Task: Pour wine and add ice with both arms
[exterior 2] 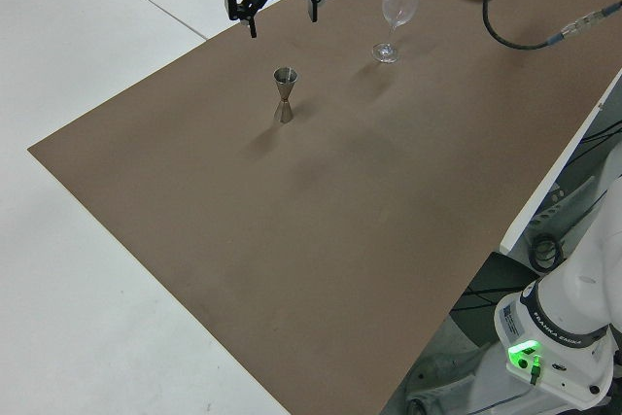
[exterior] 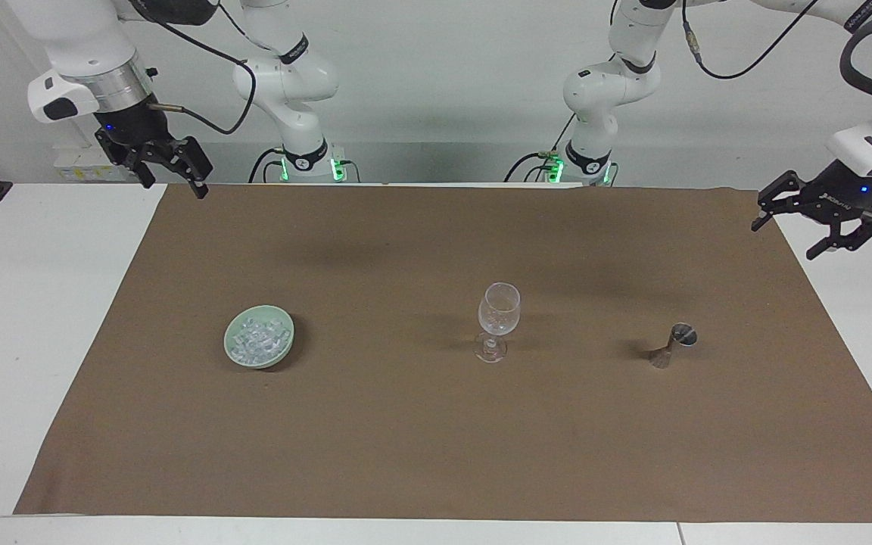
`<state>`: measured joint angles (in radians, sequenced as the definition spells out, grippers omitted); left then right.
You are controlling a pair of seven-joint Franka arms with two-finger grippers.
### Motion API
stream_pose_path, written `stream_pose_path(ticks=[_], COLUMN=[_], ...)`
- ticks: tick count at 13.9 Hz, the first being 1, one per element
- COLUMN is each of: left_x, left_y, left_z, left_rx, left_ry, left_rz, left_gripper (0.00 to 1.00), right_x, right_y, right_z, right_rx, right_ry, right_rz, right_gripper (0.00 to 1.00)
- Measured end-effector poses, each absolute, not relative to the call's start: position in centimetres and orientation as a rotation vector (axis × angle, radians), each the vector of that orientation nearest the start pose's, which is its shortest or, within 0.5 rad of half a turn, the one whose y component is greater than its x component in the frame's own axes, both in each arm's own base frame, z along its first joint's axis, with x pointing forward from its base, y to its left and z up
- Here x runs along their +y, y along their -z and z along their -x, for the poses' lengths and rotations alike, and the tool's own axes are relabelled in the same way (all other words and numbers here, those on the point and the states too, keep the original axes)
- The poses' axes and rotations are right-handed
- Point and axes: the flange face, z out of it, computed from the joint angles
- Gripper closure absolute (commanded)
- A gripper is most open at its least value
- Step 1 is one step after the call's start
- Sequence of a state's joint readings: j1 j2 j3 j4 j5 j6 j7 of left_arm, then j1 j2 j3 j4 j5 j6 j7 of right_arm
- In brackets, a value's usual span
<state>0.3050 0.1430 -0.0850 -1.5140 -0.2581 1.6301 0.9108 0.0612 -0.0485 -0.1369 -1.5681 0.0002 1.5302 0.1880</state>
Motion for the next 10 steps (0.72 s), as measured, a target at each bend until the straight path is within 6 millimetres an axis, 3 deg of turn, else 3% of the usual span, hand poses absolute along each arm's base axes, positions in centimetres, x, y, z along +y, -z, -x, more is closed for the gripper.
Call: stream_pose_path(ticks=[4, 7, 10], left_x=[15.0, 18.0, 17.7], left_y=[-52.2, -48.0, -47.0], left_z=[-61.3, -61.9, -62.7], left_rx=[1.516, 1.707, 1.857], left_ry=[0.448, 0.583, 0.794], left_rz=[3.151, 3.105, 3.035], left_gripper=[0.00, 0.00, 0.00], right_x=[-4.3, -4.3, -4.3], right_y=[-64.8, -64.8, -64.8], right_z=[-53.4, -53.4, -53.4], right_rx=[0.412, 0.412, 0.412], right_ry=[0.015, 0.015, 0.015], right_rz=[3.107, 3.107, 3.107], right_gripper=[0.00, 0.00, 0.00])
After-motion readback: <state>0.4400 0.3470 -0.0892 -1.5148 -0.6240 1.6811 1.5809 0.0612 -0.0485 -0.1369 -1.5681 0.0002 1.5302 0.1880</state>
